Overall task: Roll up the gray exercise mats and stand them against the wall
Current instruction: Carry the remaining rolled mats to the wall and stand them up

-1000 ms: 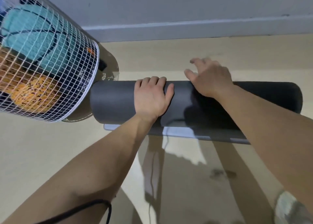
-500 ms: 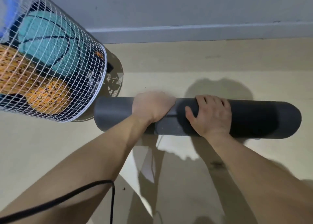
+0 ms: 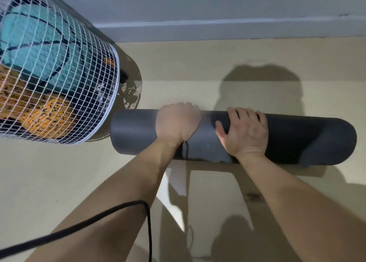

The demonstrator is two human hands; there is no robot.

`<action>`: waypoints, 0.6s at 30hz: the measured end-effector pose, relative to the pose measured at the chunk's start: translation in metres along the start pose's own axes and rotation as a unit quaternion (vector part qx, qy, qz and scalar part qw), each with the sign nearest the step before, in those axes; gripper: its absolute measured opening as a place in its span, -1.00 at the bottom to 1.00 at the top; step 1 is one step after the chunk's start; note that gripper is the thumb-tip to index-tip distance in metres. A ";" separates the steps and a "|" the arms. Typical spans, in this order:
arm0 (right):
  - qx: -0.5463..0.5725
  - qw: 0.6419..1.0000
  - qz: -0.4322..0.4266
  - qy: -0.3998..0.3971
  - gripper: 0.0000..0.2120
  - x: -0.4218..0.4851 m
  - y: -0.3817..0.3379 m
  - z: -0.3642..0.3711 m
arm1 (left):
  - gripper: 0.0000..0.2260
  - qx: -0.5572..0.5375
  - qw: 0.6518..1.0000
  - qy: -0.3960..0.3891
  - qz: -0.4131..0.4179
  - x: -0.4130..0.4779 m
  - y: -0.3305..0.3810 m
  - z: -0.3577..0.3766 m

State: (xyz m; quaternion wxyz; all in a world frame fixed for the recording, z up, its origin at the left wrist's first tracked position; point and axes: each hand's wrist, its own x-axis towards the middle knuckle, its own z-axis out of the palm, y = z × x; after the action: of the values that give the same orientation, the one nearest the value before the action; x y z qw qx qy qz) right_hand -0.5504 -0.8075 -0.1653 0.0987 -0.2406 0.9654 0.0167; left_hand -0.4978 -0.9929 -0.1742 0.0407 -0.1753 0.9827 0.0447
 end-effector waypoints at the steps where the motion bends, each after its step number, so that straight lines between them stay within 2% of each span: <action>1: -0.001 1.000 -0.001 0.001 -0.34 0.003 0.001 0.001 | -0.61 0.003 1.000 -0.007 -0.004 0.003 0.000 0.001; 4: 0.001 1.000 -0.002 0.014 -0.36 0.005 0.004 0.002 | -0.66 -0.008 1.000 0.005 0.002 0.004 0.002 -0.002; 7: 0.009 0.999 -0.002 0.038 -0.38 0.004 0.004 0.004 | -0.69 -0.049 0.993 0.098 -0.054 -0.012 -0.018 -0.002; 10: 0.012 0.999 0.000 0.048 -0.38 0.003 0.003 0.004 | -0.32 -0.071 0.963 0.143 -0.215 -0.045 -0.059 -0.004; 13: -0.004 0.999 0.003 0.046 -0.37 -0.008 -0.001 0.000 | 0.02 -0.128 0.931 0.130 -0.317 -0.071 -0.078 -0.010; 15: -0.009 1.000 0.006 0.023 -0.35 -0.016 -0.004 -0.004 | 0.22 -0.190 0.884 0.092 -0.417 -0.079 -0.072 -0.016; 16: -0.005 1.000 0.010 0.012 -0.35 -0.019 -0.006 -0.006 | 0.27 -0.211 0.864 0.077 -0.450 -0.081 -0.073 -0.017; 18: 0.007 0.998 0.056 0.011 -0.37 -0.033 0.009 -0.010 | 0.30 -0.222 0.859 0.072 -0.455 -0.083 -0.072 -0.019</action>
State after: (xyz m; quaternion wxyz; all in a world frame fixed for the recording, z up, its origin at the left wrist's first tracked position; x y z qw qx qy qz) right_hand -0.5275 -0.7849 -0.1489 0.0885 -0.1853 0.9786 0.0133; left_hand -0.3961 -1.0336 -0.1530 -0.0547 -0.6102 0.7577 0.2251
